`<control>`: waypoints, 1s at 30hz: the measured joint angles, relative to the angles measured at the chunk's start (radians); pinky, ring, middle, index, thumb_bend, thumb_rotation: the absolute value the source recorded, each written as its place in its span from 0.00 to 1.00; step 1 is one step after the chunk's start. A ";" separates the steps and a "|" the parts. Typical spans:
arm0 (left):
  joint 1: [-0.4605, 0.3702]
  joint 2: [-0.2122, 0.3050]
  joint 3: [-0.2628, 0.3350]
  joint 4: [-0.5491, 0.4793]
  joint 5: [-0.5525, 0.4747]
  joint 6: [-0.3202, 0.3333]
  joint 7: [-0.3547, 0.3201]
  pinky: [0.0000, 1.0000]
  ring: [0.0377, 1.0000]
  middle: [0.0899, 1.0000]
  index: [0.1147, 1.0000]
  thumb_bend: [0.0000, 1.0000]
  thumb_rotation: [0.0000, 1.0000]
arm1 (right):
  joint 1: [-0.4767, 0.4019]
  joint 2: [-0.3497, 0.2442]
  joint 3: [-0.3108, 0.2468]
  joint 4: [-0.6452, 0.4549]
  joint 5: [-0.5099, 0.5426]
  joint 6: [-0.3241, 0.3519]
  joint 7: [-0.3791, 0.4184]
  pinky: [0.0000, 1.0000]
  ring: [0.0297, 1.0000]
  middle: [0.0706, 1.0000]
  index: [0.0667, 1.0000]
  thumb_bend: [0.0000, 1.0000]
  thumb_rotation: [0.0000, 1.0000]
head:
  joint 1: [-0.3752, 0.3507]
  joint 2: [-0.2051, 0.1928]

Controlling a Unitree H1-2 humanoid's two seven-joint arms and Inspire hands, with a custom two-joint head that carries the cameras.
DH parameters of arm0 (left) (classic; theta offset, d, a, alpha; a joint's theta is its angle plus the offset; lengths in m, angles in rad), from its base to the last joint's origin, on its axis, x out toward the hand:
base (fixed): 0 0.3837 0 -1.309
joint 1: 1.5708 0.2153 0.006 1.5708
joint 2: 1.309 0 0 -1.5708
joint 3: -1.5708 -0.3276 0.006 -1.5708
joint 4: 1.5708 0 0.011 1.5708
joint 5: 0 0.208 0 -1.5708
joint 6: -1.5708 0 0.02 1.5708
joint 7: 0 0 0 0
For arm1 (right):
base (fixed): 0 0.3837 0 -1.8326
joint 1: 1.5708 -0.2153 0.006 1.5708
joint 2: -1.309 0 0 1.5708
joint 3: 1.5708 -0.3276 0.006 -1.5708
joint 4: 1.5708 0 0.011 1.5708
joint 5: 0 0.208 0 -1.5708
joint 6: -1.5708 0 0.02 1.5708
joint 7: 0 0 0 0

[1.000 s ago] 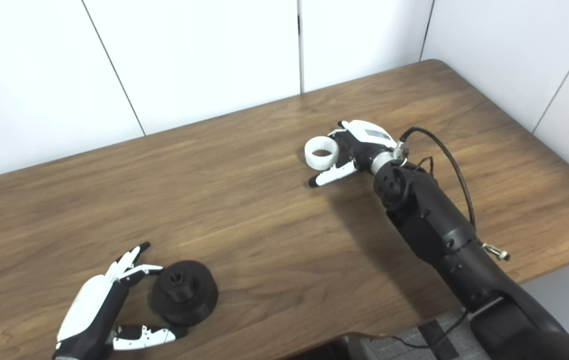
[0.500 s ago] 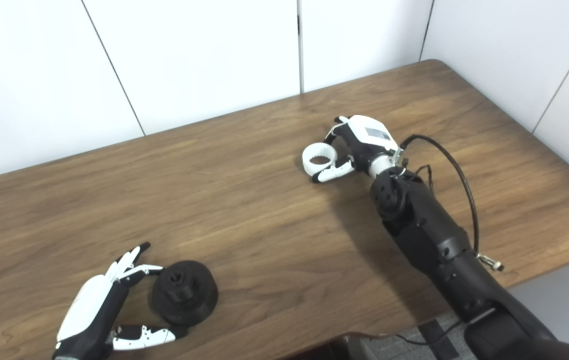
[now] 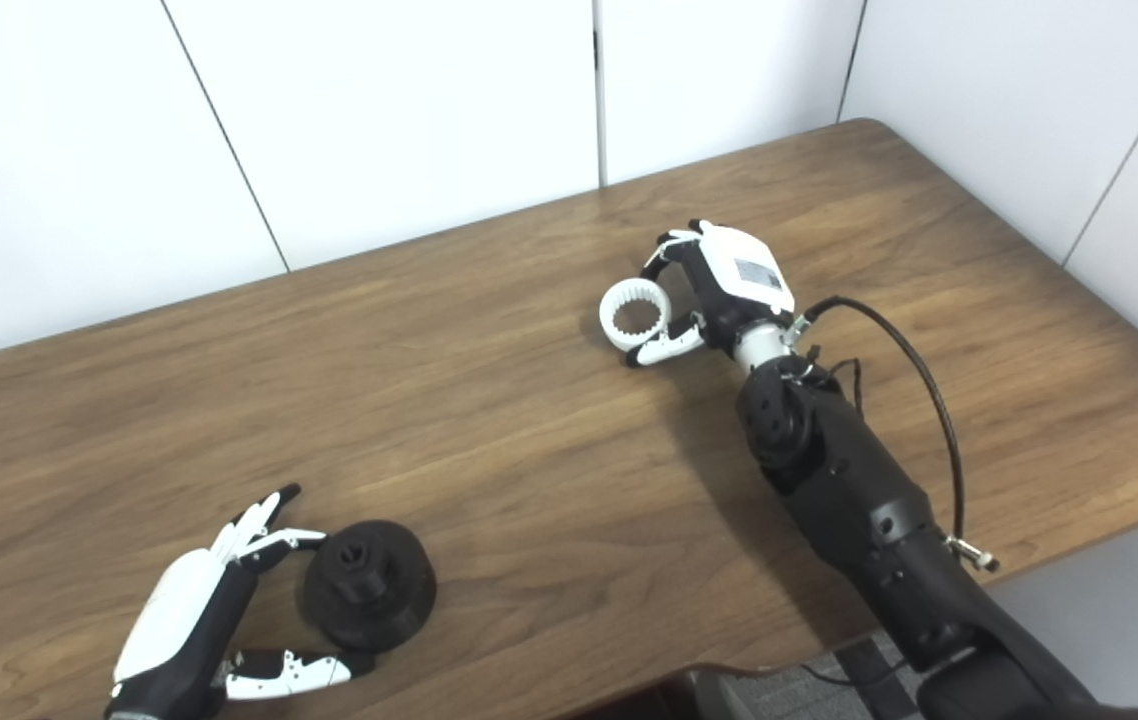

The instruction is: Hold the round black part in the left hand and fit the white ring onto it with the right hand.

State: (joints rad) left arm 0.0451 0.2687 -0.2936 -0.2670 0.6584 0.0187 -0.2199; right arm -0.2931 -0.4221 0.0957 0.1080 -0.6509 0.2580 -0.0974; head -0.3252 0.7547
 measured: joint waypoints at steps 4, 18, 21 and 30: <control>0.000 -0.002 0.000 0.000 0.000 0.000 0.000 1.00 1.00 1.00 0.62 0.95 0.33 | 0.009 0.006 -0.006 -0.002 0.007 -0.007 -0.021 1.00 0.96 0.83 0.45 0.52 0.14 | 0.003 0.002; 0.000 -0.015 0.001 0.000 0.003 0.002 0.000 1.00 1.00 1.00 0.62 0.95 0.33 | 0.074 0.096 -0.042 -0.250 0.050 -0.017 -0.029 0.98 0.95 0.83 0.44 0.52 0.14 | 0.026 0.009; 0.000 -0.018 0.001 0.000 0.005 0.003 -0.001 1.00 1.00 1.00 0.62 0.95 0.33 | 0.094 0.125 -0.041 -0.317 0.057 -0.026 -0.028 0.97 0.95 0.83 0.44 0.52 0.14 | 0.035 0.012; 0.000 -0.034 -0.001 0.000 0.016 0.008 -0.001 1.00 1.00 1.00 0.62 0.95 0.34 | 0.151 0.161 -0.014 -0.472 0.053 -0.028 0.027 0.94 0.95 0.84 0.44 0.52 0.14 | 0.123 0.029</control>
State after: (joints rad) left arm 0.0448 0.2345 -0.2949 -0.2670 0.6749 0.0263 -0.2205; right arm -0.1418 -0.2607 0.0821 -0.3639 -0.5977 0.2302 -0.0700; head -0.2027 0.7838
